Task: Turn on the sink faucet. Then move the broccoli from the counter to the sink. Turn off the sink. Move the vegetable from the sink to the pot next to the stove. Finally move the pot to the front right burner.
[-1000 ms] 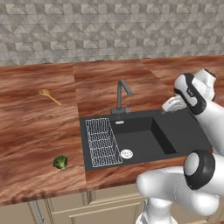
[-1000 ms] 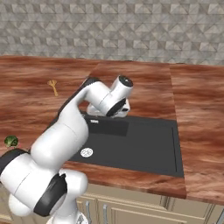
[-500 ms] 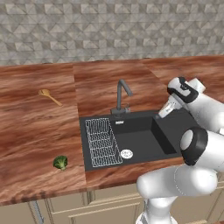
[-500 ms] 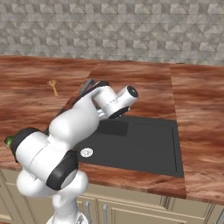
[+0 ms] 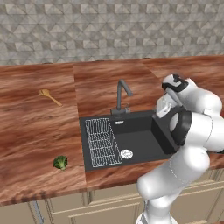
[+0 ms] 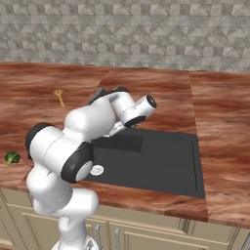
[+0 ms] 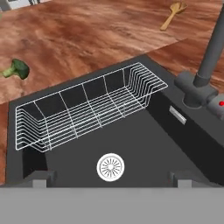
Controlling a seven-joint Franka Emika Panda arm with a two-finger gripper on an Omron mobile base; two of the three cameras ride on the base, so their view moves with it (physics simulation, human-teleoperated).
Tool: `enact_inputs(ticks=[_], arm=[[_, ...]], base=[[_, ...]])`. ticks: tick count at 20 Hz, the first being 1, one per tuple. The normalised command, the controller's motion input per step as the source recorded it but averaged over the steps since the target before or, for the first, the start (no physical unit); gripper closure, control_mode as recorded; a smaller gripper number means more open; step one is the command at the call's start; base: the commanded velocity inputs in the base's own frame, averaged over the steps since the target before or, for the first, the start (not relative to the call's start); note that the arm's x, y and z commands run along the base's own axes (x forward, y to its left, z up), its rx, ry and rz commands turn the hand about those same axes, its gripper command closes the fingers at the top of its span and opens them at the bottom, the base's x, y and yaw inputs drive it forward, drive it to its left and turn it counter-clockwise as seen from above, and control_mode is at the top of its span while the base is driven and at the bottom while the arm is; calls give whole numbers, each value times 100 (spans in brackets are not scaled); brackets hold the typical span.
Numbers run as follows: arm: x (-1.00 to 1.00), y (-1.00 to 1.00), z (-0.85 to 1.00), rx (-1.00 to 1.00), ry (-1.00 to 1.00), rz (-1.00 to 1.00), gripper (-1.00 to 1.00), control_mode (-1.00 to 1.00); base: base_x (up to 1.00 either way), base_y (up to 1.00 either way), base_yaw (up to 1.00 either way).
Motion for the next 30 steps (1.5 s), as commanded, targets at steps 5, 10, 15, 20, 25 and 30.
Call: enact_inputs(ticks=[5, 10, 15, 20, 25, 30], arm=[[40, 7, -9, 4, -14, 15, -100, -100], [47, 26, -4, 2, -15, 8, -100, -100], [51, 19, -3, 0, -18, 3, -100, -100], [38, 13, -15, 0, -16, 0, -100, -100], [31, 14, -33, 0, -11, 1, -100, -100], [37, 17, -6, 4, -7, 1, -100, -100]], base=[[0, 0, 0], [0, 0, 0], [0, 0, 0], [0, 0, 0], [0, 0, 0], [0, 0, 0]])
